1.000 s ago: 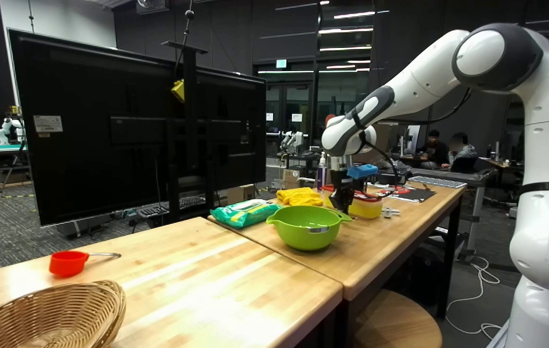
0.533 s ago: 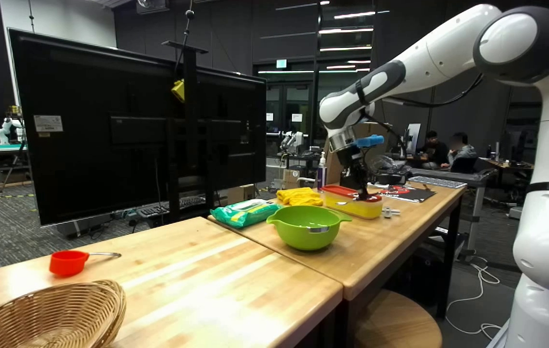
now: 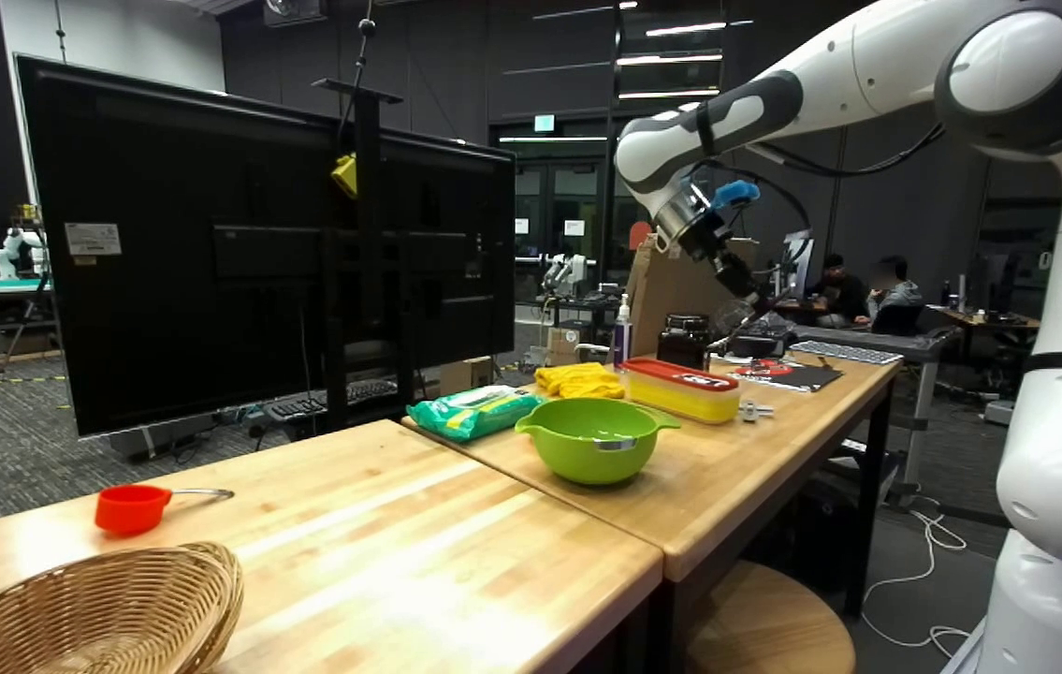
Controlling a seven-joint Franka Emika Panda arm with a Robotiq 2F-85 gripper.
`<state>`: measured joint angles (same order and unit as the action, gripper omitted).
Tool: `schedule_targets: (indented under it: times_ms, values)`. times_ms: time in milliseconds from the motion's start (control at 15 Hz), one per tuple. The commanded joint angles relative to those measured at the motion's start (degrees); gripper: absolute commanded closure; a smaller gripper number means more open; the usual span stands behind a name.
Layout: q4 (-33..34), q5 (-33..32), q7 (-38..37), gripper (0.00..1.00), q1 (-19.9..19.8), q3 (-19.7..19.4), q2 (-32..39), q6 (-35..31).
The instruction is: Use the silver spoon to stir the contents in the green bowl.
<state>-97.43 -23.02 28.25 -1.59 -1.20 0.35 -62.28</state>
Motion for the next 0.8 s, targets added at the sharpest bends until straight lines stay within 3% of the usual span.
schedule_targets:
  times_ms: [0, 267, 733]
  values:
    - [6.4, -5.9, 4.9, 0.96, 2.0, 1.9, 1.9, 9.7]
    - [12.1, -6.8, 6.0, 0.96, 4.6, 4.7, 5.5, 12.8]
    - [24.5, -5.9, 3.6, 0.96, 8.5, 8.7, 20.1, 14.3]
